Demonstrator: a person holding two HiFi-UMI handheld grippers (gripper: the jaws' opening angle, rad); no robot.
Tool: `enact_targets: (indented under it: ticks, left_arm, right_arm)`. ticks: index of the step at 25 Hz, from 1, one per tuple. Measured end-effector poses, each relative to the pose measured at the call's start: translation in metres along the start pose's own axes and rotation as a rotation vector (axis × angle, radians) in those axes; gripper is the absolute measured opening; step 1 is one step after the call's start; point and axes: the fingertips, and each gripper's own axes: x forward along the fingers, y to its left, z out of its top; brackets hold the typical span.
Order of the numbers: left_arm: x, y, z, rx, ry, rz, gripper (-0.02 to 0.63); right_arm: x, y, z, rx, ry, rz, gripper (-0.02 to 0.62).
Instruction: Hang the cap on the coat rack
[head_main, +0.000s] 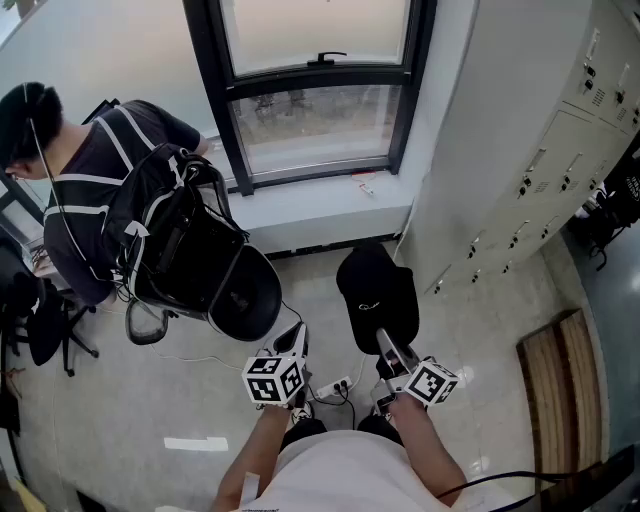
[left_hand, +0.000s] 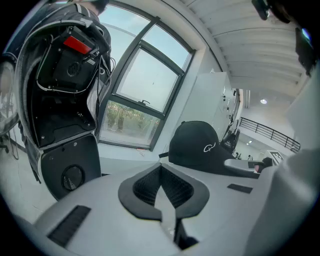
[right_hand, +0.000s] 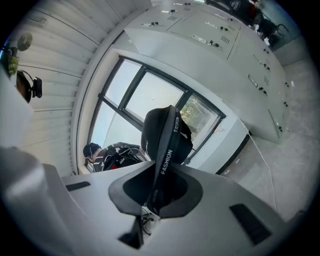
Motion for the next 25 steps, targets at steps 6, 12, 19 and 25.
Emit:
enact_targets:
  ticks: [6,12,19,25]
  left_arm:
    - [0.015,-0.003,0.010,-0.006,-0.006,0.007,0.003]
    - [0.005,-0.004,0.016,0.006,-0.035,-0.007,0.003]
    - [-0.002,-0.006,0.023,0.007,-0.048,-0.005,0.003]
    - [-0.011,-0.010,0.033,0.012,-0.072,-0.006,0.003]
  right_arm:
    - [0.011,-0.004,0.012,-0.008,0.010,0.012,0.018]
    - [0.009,0.002,0.002,-0.018,0.007,0.023,0.018]
    - [0.006,0.011,0.003,0.023,-0.012,0.049,0.018]
    - [0.007,0.013,0.002,0.034,-0.013,0.055,0.018]
